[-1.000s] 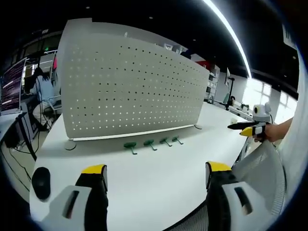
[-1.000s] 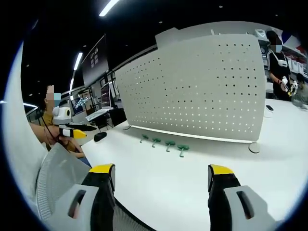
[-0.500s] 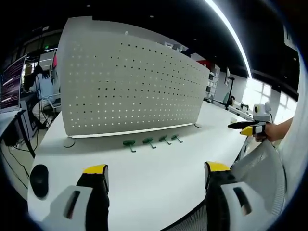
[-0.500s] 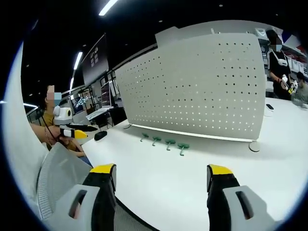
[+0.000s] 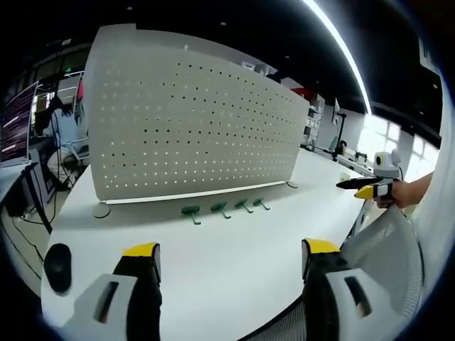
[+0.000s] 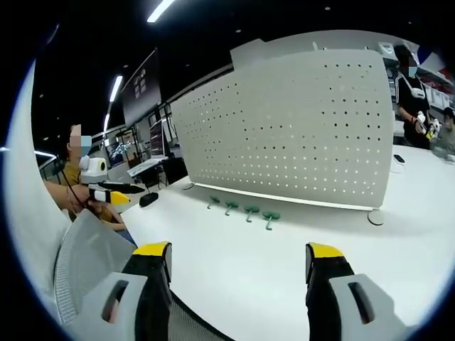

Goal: Insert the hook assembly into the mounting plate slot until the hook locks in place.

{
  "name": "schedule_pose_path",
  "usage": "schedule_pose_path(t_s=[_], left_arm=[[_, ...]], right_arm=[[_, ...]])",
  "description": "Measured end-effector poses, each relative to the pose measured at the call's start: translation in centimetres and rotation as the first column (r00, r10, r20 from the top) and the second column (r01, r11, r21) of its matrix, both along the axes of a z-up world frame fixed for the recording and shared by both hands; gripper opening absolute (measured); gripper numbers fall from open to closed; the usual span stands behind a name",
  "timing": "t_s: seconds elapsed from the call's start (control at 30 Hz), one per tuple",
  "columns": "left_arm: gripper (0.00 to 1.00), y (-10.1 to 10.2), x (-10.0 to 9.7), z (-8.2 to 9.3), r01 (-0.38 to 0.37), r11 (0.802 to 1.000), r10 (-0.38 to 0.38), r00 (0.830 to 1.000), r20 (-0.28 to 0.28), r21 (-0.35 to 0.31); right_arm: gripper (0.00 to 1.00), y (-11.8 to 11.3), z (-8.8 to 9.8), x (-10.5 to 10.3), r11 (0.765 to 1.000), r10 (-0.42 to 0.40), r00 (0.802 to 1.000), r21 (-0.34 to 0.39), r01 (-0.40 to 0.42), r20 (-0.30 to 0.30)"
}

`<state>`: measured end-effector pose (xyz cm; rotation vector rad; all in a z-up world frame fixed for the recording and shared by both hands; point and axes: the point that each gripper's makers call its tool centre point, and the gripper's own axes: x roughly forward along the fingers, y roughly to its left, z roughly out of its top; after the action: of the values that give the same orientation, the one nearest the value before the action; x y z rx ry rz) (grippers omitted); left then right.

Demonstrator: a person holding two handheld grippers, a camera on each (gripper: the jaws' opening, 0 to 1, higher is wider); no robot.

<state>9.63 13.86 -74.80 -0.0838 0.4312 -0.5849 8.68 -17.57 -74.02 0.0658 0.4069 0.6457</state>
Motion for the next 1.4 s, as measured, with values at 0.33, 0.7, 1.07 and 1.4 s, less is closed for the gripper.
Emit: schedule_pose_path(t_s=[0.33,0.7,1.07,1.4], left_arm=[[0.83,-0.2,0.3,0.0,0.017,1.0,-0.017,1.0,-0.002,0.009],[0.82,-0.5,0.5,-0.3,0.048,0.998,-0.047,0.999,-0.015,0.029],[0.81,-1.2,1.3,-0.6,0.114,0.992,-0.112,0.993,-0.029,0.06],[0.81,-1.5,3.4,-1.2,0.183,0.978,-0.177,0.982,-0.062,0.099]], right_arm=[[0.74,-0.1,0.2,0.1,1.0,-0.013,1.0,0.008,0.013,0.003],[0.74,-0.4,-0.2,-0.1,1.0,-0.02,1.0,0.005,0.02,-0.002],[0.72,-0.1,-0.2,-0.4,1.0,-0.015,1.0,-0.008,0.015,-0.018],[0.7,-0.1,-0.4,-0.4,1.0,-0.01,0.999,-0.016,0.01,-0.03]])
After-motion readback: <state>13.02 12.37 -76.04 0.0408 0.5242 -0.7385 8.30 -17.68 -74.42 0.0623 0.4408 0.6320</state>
